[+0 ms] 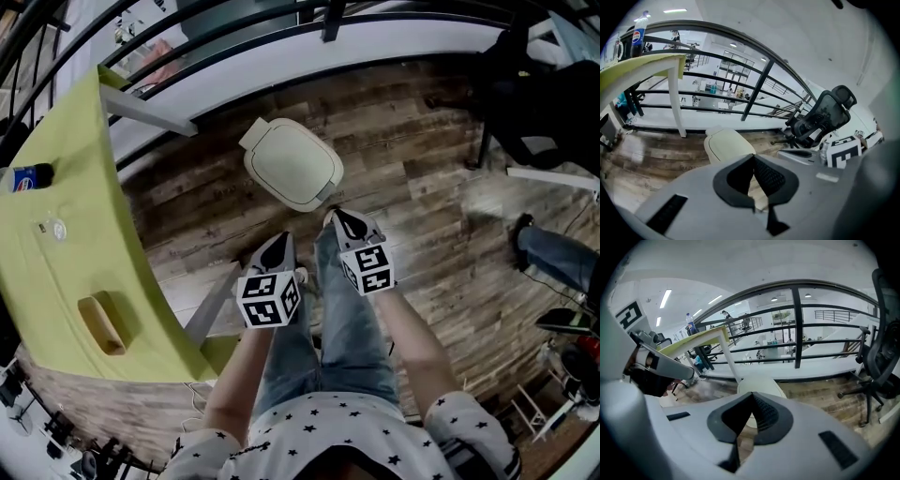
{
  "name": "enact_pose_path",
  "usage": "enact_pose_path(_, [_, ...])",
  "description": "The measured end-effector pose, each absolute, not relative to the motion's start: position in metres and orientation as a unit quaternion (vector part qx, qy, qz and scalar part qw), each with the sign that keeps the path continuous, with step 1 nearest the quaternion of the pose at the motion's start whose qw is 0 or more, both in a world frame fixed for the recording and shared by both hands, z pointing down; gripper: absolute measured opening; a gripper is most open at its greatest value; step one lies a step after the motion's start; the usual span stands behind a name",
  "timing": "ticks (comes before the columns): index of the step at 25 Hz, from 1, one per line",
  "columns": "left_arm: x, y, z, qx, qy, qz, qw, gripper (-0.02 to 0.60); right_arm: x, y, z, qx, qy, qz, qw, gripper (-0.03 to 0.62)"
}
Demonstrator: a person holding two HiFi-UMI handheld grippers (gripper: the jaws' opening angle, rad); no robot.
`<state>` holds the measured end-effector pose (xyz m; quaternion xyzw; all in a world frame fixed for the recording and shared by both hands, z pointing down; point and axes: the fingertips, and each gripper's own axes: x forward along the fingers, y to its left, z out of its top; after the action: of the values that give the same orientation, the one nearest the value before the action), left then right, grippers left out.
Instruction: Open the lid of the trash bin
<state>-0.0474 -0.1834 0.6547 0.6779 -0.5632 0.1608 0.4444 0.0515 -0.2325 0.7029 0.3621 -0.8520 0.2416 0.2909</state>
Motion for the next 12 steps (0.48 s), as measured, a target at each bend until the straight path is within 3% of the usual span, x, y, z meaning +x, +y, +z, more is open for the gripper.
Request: enact_pose_path(12, [-0.052, -0.187, 0.700, 0.662, -0.568, 0.168, 0.458, 0.011, 0.054, -0.245, 0.785, 0.344, -0.839, 0.253, 0.338, -0.006])
